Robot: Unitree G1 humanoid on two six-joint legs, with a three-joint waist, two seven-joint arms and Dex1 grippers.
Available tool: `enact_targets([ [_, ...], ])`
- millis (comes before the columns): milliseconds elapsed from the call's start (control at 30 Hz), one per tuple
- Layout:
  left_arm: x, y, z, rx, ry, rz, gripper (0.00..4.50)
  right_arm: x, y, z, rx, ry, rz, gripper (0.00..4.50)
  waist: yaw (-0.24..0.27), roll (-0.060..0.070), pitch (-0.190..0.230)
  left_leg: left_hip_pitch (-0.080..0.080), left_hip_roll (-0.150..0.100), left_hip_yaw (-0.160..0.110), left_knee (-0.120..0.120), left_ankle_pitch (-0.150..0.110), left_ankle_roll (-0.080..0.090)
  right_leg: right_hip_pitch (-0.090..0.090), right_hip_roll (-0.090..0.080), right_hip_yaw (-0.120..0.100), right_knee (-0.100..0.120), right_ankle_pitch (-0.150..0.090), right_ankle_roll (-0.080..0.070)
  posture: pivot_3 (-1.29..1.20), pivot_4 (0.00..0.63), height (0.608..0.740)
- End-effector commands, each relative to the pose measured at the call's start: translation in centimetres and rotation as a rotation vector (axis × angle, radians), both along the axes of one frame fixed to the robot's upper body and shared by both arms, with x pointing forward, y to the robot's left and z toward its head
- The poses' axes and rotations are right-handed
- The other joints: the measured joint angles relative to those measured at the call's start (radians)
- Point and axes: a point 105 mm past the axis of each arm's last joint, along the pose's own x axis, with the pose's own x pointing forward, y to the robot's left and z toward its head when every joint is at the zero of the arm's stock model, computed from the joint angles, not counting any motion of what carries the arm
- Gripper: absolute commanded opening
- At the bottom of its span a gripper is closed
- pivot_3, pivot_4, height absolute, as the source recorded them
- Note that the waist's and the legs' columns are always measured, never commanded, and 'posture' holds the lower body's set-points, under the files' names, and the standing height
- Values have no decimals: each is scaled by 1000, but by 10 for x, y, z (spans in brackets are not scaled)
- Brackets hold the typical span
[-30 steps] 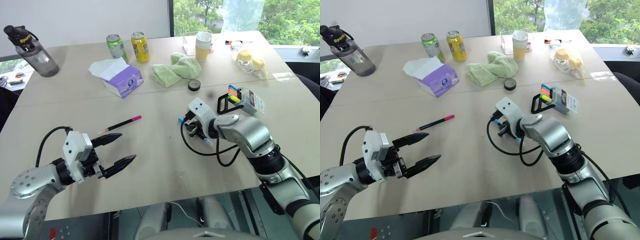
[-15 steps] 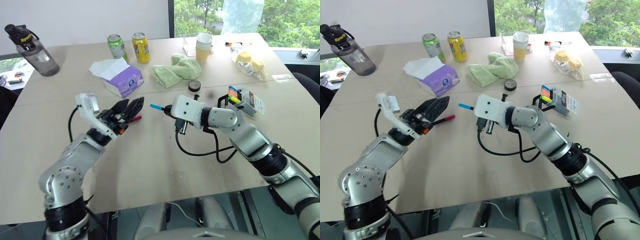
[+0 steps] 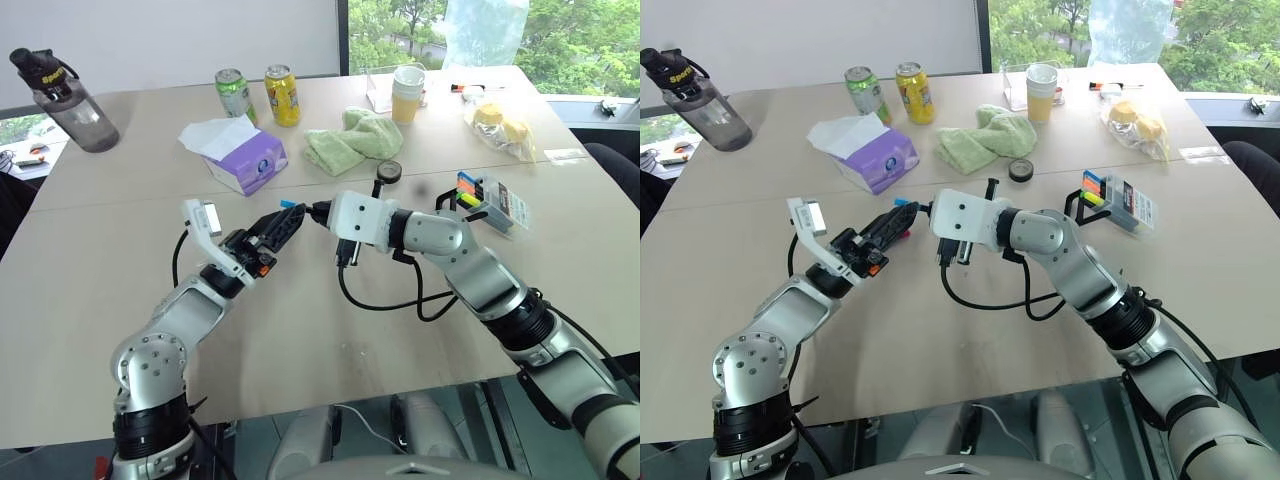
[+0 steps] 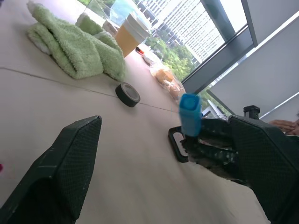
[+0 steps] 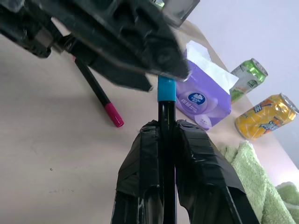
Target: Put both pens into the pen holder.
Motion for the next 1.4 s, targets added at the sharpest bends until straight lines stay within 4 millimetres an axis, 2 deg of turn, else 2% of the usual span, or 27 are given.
enact_targets([
  [33,-3,1,14,0,-76,-15,2738,-3,0,19,42,-59,18,0,0,0,0,0,0,0,0,0,0,0,0,0,0,0,0,0,150,740],
  [233,-8,5,21,8,-115,-34,317,-1,-1,15,30,-58,9,0,-1,0,0,0,0,0,0,0,0,0,0,0,0,0,0,0,150,740],
  [567,-10,-2,33,36,-153,-62,317,6,-10,13,-10,-83,-13,0,0,0,0,0,0,0,0,0,0,0,0,0,0,0,0,0,150,740],
  [800,-12,-19,45,33,-166,-97,317,10,-12,15,-23,-102,-16,0,-2,0,0,0,0,0,0,0,0,0,0,1,0,0,0,0,150,740],
  [900,-23,-32,53,2,-189,-181,317,9,-11,15,-23,-103,-11,0,-1,0,0,0,0,0,0,0,0,0,0,1,0,0,0,0,150,740],
  [933,-24,-34,54,6,-194,-184,1014,8,-10,15,-19,-101,-9,0,0,0,0,0,0,0,0,0,0,0,0,1,0,0,0,0,150,740],
  [1067,-17,-29,49,47,-170,-103,2563,8,-10,16,-15,-100,-5,0,0,0,0,0,0,0,0,0,0,0,0,1,0,0,0,0,150,740],
  [1133,-18,-25,49,60,-169,-88,3544,8,-10,16,-17,-101,-6,0,-1,0,0,0,0,0,0,0,0,0,0,1,0,0,0,0,150,740],
  [1333,-20,-15,48,93,-177,-71,3544,13,-18,18,-37,-114,-24,0,1,0,0,0,0,0,0,0,0,0,0,1,0,0,0,0,150,740],
  [1400,-20,-6,42,119,-178,-62,3544,19,-26,19,-53,-125,-53,0,0,0,0,0,0,0,0,0,0,0,0,1,0,0,0,0,150,740],
])
